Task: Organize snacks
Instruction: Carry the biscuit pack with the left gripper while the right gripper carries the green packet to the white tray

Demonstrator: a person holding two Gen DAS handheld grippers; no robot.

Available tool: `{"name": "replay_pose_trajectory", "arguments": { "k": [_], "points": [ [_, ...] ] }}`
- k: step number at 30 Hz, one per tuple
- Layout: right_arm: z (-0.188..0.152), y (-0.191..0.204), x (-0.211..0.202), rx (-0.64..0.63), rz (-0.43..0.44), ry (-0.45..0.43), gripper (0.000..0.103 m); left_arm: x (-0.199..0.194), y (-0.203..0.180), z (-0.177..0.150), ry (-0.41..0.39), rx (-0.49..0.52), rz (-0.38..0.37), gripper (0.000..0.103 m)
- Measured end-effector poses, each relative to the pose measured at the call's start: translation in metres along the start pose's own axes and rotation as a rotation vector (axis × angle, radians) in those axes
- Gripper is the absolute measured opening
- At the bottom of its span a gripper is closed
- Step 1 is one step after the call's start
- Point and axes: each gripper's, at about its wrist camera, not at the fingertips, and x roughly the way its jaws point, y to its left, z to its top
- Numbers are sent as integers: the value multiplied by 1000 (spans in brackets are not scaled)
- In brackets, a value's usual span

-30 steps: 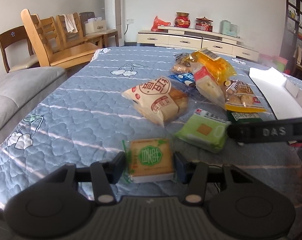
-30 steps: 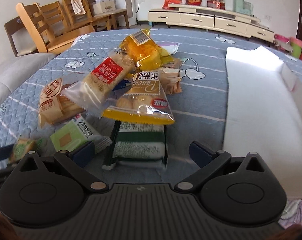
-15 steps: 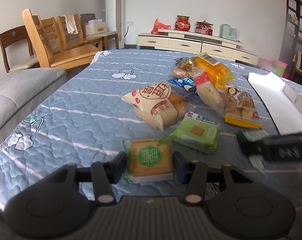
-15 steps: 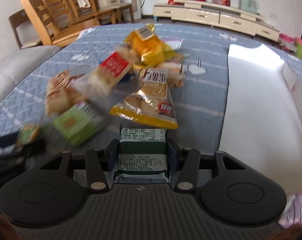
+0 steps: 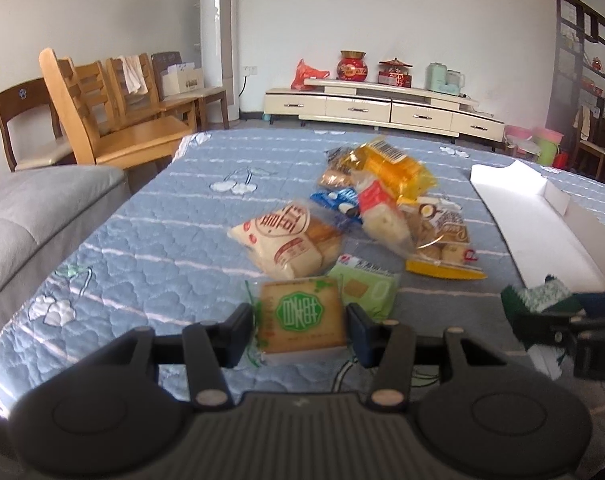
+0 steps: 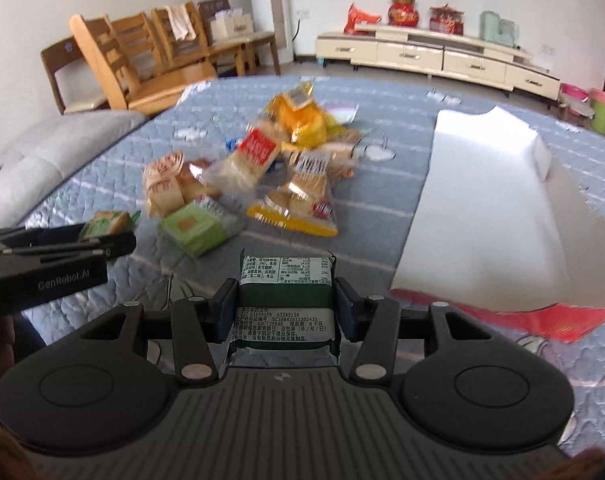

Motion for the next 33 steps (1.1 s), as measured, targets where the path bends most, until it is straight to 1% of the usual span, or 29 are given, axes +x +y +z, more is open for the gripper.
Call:
{"name": "replay_pose_trajectory", "arguments": {
  "k": [4,8,18,25,29,33],
  "points": [
    [3,-6,-13,10,-15,-48,62,-8,-9,6,-18,20,-4,50],
    [5,-10,-28,21,-36,-84,62,-16,-25,14,-44,47,-26,50],
    [12,-47,-56,89,-116,-151,62,-19,-75,42,-94,122,-147,50],
    [10,-70,-64,136,-167,-171,62,-15,-113,59,-118,157,-225,50],
    [9,-86,-65,159,-191,-179,62,-10,-129,64,-117,163,-250,50],
    [10,-98,-65,171,-208,-178,62,-5,-142,68,-110,170,-260,50]
  ]
}}
